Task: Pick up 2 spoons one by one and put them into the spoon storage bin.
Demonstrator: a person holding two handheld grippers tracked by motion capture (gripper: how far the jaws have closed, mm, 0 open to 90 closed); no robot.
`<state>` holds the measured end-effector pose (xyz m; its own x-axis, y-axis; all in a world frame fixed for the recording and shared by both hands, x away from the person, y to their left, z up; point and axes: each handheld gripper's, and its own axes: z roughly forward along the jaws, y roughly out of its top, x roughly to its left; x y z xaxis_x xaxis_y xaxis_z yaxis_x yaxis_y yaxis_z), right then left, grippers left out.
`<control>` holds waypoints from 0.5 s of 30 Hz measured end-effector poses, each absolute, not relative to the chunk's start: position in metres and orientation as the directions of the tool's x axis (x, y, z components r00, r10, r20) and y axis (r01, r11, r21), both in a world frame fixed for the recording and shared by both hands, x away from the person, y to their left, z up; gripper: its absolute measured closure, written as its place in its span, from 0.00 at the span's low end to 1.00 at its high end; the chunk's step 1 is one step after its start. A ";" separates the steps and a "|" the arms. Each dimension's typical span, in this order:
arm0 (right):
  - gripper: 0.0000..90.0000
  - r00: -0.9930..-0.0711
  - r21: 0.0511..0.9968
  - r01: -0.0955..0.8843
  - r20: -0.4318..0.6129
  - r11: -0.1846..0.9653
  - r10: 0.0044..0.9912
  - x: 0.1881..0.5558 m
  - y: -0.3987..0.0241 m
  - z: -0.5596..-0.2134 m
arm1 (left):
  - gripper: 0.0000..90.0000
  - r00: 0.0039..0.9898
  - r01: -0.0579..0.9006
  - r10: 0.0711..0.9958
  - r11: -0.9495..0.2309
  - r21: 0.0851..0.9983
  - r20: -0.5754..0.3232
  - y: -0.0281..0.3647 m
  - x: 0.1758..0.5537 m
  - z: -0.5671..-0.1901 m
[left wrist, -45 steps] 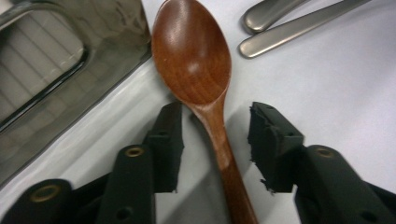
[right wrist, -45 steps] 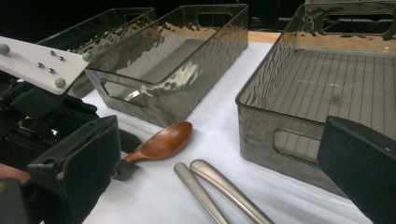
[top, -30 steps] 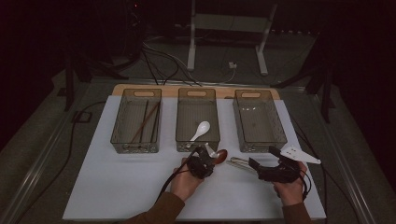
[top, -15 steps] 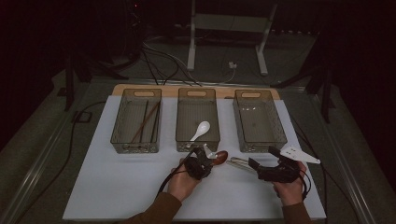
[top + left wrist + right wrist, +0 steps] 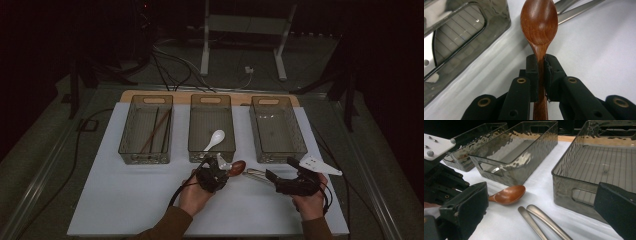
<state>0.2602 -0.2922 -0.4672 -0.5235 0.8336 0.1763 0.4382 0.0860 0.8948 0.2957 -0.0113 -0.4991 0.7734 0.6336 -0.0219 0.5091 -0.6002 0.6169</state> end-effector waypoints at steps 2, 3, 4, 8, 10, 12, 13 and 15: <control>0.00 -0.523 0.894 0.439 0.177 0.085 0.834 0.260 -0.292 -0.467 | 0.93 0.775 0.508 0.631 -0.602 0.617 -0.023 -0.011 0.296 -0.498; 0.00 -0.522 0.894 0.439 0.177 0.085 0.834 0.260 -0.293 -0.467 | 0.93 0.776 0.507 0.631 -0.600 0.619 -0.023 -0.011 0.296 -0.497; 0.00 -0.522 0.895 0.439 0.177 0.085 0.834 0.260 -0.293 -0.467 | 0.93 0.776 0.506 0.630 -0.597 0.623 -0.027 -0.011 0.296 -0.496; 0.00 -0.522 0.894 0.439 0.178 0.084 0.834 0.260 -0.292 -0.467 | 0.93 0.780 0.493 0.625 -0.593 0.637 -0.023 -0.012 0.296 -0.489; 0.00 -0.523 0.894 0.439 0.177 0.085 0.834 0.260 -0.292 -0.467 | 0.93 0.781 0.488 0.624 -0.590 0.644 -0.021 -0.012 0.296 -0.486; 0.00 -0.522 0.895 0.439 0.177 0.085 0.834 0.260 -0.293 -0.467 | 0.93 0.783 0.483 0.622 -0.586 0.650 -0.021 -0.012 0.297 -0.482; 0.00 -0.522 0.895 0.439 0.177 0.085 0.834 0.260 -0.293 -0.467 | 0.93 0.782 0.481 0.623 -0.585 0.653 -0.018 -0.012 0.297 -0.480; 0.00 -0.522 0.895 0.438 0.177 0.085 0.834 0.260 -0.293 -0.467 | 0.93 0.781 0.479 0.625 -0.579 0.660 -0.019 -0.012 0.298 -0.476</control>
<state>0.2602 -0.2926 -0.4670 -0.5220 0.8344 0.1767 0.4385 0.0848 0.8947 0.2985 -0.0120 -0.4759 0.7807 0.6246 -0.0192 0.4792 -0.5787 0.6600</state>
